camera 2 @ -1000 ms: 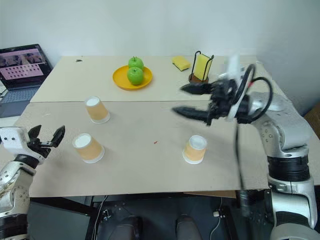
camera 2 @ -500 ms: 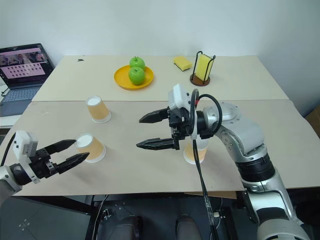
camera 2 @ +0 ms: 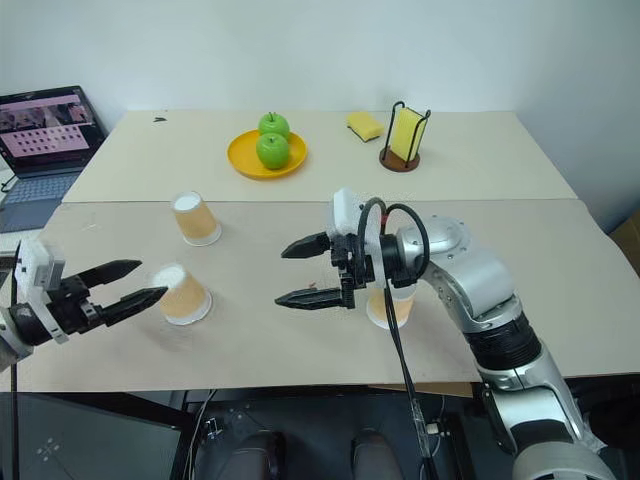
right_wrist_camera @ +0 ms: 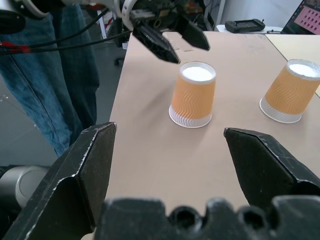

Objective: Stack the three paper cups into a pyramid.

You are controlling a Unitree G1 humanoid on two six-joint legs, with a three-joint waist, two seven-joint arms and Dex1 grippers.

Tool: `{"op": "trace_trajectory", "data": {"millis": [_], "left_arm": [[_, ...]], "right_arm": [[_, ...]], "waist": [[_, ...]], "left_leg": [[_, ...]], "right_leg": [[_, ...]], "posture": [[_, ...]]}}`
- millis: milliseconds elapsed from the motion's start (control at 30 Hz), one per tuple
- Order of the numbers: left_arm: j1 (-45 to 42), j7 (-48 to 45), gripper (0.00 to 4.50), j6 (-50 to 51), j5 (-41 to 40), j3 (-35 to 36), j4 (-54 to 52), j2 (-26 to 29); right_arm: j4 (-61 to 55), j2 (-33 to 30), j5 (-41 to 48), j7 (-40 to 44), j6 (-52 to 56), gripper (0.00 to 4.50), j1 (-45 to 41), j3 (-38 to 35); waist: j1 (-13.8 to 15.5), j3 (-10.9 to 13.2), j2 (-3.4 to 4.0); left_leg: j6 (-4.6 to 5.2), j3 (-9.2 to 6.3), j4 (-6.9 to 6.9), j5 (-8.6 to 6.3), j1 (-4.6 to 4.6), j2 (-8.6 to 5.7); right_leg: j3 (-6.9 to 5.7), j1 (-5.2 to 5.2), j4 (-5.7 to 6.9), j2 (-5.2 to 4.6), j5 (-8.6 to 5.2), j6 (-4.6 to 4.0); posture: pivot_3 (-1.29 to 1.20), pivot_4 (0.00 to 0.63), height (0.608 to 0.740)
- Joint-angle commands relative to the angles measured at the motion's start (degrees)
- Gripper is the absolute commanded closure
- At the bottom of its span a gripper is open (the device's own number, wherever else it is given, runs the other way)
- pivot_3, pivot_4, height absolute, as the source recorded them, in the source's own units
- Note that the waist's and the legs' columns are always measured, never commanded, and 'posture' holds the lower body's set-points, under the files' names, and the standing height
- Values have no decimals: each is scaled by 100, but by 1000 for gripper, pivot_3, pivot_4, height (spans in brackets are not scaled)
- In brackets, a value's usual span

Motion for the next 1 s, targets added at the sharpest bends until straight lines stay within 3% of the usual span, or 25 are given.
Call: {"op": "trace_trajectory", "data": {"millis": [33, 533, 1000], "left_arm": [[-96, -44, 0, 102, -90, 14, -277, 106], [257, -425, 0, -55, 336, 313, 105, 440], [-480, -675, 0, -568, 914, -915, 825, -9]], "right_arm": [[-20, 48, -116, -42, -218, 427, 14, -45], [197, 250, -297, -119, -339, 427, 93, -80], [-31, 153, -225, -359, -181, 427, 174, -245]], "waist": [[-13, 0, 0], [-10, 1, 0], [-2, 1, -1]], "left_leg": [[0, 0, -1, 0, -1, 0], [0, 1, -3, 0, -2, 1], [0, 1, -3, 0, -9, 0]], "right_leg": [[1, -1, -1, 0, 0, 0], [2, -9, 4, 2, 0, 0], [2, -13, 5, 1, 0, 0]], "posture": [[0, 150, 732], [0, 150, 732], [0, 150, 732]]}}
